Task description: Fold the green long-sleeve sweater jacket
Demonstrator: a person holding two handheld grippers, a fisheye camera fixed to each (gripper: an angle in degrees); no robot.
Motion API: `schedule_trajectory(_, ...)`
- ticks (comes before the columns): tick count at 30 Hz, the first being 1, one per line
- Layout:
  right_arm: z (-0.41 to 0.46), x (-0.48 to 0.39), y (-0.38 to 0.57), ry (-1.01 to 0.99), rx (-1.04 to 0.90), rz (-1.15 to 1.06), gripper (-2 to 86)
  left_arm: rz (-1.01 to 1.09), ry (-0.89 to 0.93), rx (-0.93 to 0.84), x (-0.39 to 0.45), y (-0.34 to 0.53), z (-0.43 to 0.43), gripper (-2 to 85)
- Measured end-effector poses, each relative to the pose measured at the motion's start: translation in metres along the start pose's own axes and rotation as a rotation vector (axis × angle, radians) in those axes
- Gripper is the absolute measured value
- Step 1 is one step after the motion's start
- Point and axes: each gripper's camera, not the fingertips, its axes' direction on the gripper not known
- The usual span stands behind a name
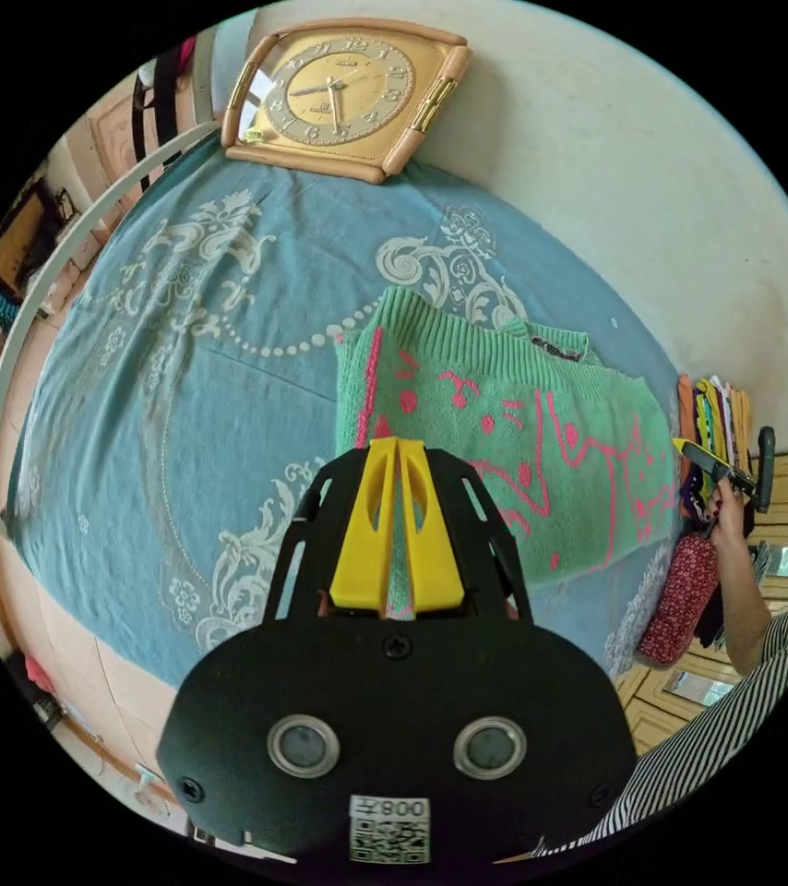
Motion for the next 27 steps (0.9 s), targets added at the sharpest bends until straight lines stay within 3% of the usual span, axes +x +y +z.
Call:
schedule_trajectory(6, 0.047, 0.027, 0.016, -0.038, -0.137, 0.035, 0.0, -0.017, 0.028, -0.072, -0.019, -0.021, 0.017, 0.1)
schedule_trajectory(14, 0.019, 0.041, 0.080, -0.029, -0.070, 0.019, 0.0, 0.003, 0.055, -0.069, -0.013, 0.028, -0.039, 0.1)
schedule_trajectory(18, 0.062, 0.058, 0.111, 0.003, -0.182, 0.055, 0.0, -0.045, 0.045, -0.140, -0.016, 0.028, -0.005, 0.1)
schedule_trajectory(27, 0.104, 0.095, 0.138, -0.036, -0.167, 0.098, 0.0, -0.009, 0.049, -0.165, -0.006, 0.007, -0.017, 0.1)
